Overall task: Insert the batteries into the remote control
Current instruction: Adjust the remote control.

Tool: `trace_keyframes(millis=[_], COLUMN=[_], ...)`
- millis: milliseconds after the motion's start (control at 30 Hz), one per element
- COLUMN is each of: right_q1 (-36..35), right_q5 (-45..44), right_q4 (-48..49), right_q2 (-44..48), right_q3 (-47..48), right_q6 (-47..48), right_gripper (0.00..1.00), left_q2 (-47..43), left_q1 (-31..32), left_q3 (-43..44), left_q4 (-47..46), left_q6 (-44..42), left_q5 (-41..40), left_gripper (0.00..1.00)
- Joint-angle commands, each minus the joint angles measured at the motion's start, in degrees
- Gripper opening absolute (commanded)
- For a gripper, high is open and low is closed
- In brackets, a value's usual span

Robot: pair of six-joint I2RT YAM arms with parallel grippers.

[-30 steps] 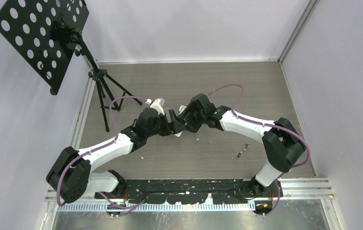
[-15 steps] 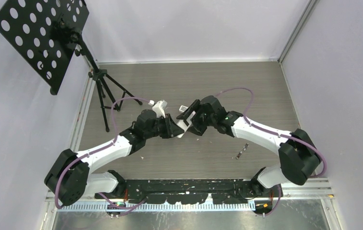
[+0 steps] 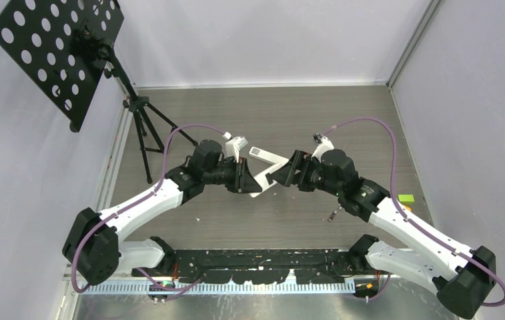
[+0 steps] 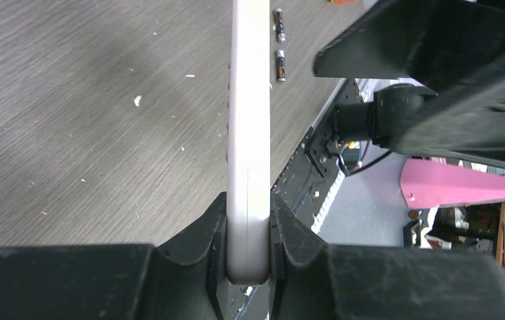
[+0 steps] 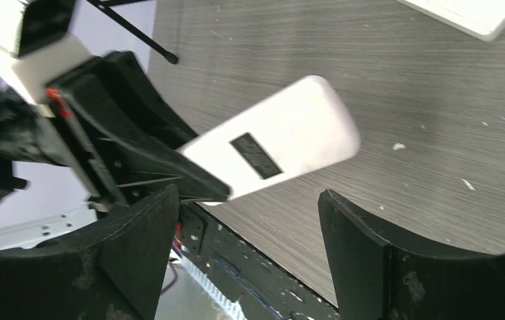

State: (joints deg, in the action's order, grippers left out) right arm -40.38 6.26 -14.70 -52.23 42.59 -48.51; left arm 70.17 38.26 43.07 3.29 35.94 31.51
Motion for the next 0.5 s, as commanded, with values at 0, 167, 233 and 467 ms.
trace_keyframes(millis=[0, 167, 233, 467], right_q1=[0.0, 0.2, 0.5, 0.7], right_q5=[-2.5, -4.9, -1.9, 15.4], right_q4=[-1.0, -4.0, -4.0, 1.1], right_q2=[3.8, 7.5, 6.9, 10.6], right_q3=[-3.5, -5.1, -5.5, -10.0], right_q6=[4.1, 6.3, 7.4, 9.9], right_gripper=[0.81, 0.86, 0.86, 0.87], left_q2=[-1.6, -2.0, -1.1, -0.9], left_q1=[0.1, 0.1, 0.2, 0.2], left_q3=[4.1, 5.1, 5.7, 7.4], left_q4=[7.3, 11.1, 12.2, 13.1], left_q6=[-5.0, -9.7, -10.7, -12.9], left_q5=[5.4, 10.9, 14.8, 26.4], left_gripper=[0.00, 0.00, 0.00, 0.00])
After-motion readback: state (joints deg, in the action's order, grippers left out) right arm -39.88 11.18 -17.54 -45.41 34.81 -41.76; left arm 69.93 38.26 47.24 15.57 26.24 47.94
